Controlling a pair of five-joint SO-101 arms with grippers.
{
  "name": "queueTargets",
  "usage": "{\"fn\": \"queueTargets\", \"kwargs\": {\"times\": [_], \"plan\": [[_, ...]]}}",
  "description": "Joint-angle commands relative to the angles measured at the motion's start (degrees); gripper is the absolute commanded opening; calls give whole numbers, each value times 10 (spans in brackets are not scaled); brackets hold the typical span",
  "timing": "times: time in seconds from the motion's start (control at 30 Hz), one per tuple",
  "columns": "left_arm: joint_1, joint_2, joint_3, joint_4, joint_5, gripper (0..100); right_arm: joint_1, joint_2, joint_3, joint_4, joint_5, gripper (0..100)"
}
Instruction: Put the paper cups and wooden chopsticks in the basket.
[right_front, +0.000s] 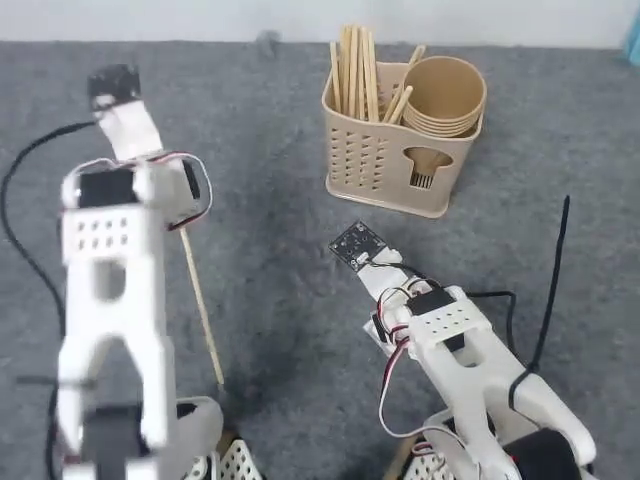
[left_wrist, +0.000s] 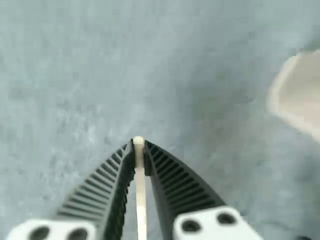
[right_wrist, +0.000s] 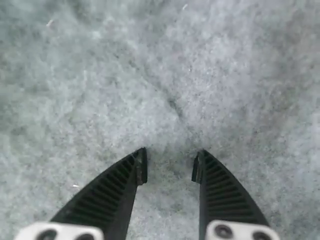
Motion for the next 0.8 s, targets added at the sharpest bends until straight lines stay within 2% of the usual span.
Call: {"fn": "queueTargets", "kwargs": {"times": [0.0, 0.23, 0.33, 0.5, 0.7, 0.77], "plan": [[25, -115, -21, -67, 1, 12, 11, -22, -2, -10, 2, 165], [48, -164, -22, -185, -14, 12, 11, -22, -2, -10, 2, 165], [48, -175, -22, -262, 8, 12, 11, -22, -2, -10, 2, 165], [47, -185, -22, -447, 79, 12, 11, -22, -2, -10, 2, 165], [70, -168, -1, -722, 84, 12, 11, -22, -2, -10, 2, 165], [87, -158, 0, -777, 84, 12, 11, -22, -2, -11, 2, 165]]}}
